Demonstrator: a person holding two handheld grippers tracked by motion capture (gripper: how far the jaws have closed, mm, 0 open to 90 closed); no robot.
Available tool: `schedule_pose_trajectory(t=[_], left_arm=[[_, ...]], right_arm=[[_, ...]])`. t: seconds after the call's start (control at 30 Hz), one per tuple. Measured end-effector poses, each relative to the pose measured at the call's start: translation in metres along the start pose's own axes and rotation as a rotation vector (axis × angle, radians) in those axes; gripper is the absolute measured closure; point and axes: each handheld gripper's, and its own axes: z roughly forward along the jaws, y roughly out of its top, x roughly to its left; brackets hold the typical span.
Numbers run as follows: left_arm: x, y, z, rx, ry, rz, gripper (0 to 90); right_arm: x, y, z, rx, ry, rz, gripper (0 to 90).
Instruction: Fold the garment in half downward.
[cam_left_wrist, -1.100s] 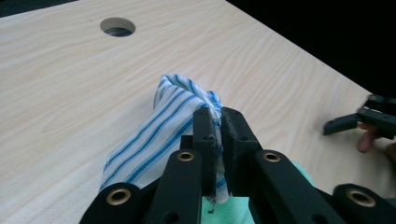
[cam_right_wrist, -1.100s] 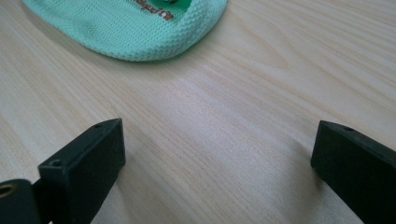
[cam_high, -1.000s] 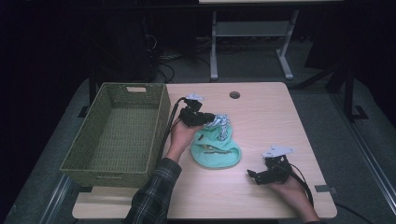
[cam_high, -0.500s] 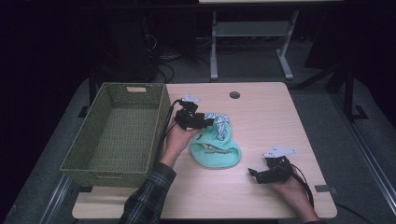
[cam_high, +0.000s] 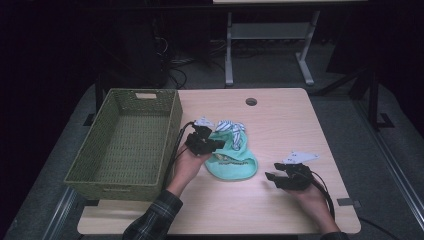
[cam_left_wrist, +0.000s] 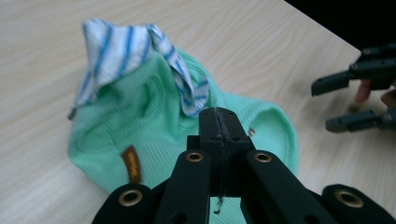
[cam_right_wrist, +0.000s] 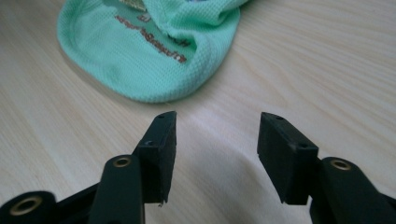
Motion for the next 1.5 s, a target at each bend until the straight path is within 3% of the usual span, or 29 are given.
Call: schedule_pose_trajectory(t=[0.13,0.3,0.5,0.57,0.7,0.83,1.03,1.27,1.37,1.5], left_arm=[[-0.007,-0.011,-0.001,0.006,0.014,0.012,89.5],[-0.004,-0.023,-0.002,0.031,0.033,0.017,89.4],[-0.001,-0.03,-0.002,0.03,0.035,-0.001,88.0],[-0.001,-0.031,-0.001,0.027,0.038,-0.007,87.3],[0.001,-0.033,-0.001,0.032,0.042,-0.015,84.8],[0.002,-0.035,0.0,0.045,0.046,-0.012,83.6],[-0.001,-0.037,-0.002,0.05,0.043,-0.001,82.9],[-0.011,-0.044,-0.007,0.058,0.014,0.009,82.7],[-0.018,-0.049,-0.008,0.078,-0.001,0.033,82.6],[-0.024,-0.057,-0.011,0.081,-0.01,0.026,82.6]], right_arm=[[-0.002,0.009,0.004,-0.013,0.025,0.007,52.8],[-0.003,0.019,0.01,-0.037,0.056,0.012,57.5],[0.0,0.033,0.025,-0.031,0.081,0.01,60.2],[0.001,0.036,0.032,-0.001,0.077,0.001,61.9],[0.001,0.038,0.038,0.008,0.072,-0.006,69.5],[0.0,0.036,0.043,0.028,0.081,0.0,85.1],[0.002,0.03,0.038,0.036,0.092,-0.004,87.9],[0.012,0.014,0.016,0.035,0.124,-0.001,88.0],[0.017,0.005,0.007,0.034,0.127,-0.002,88.0],[0.02,0.0,-0.001,0.036,0.133,-0.012,88.0]])
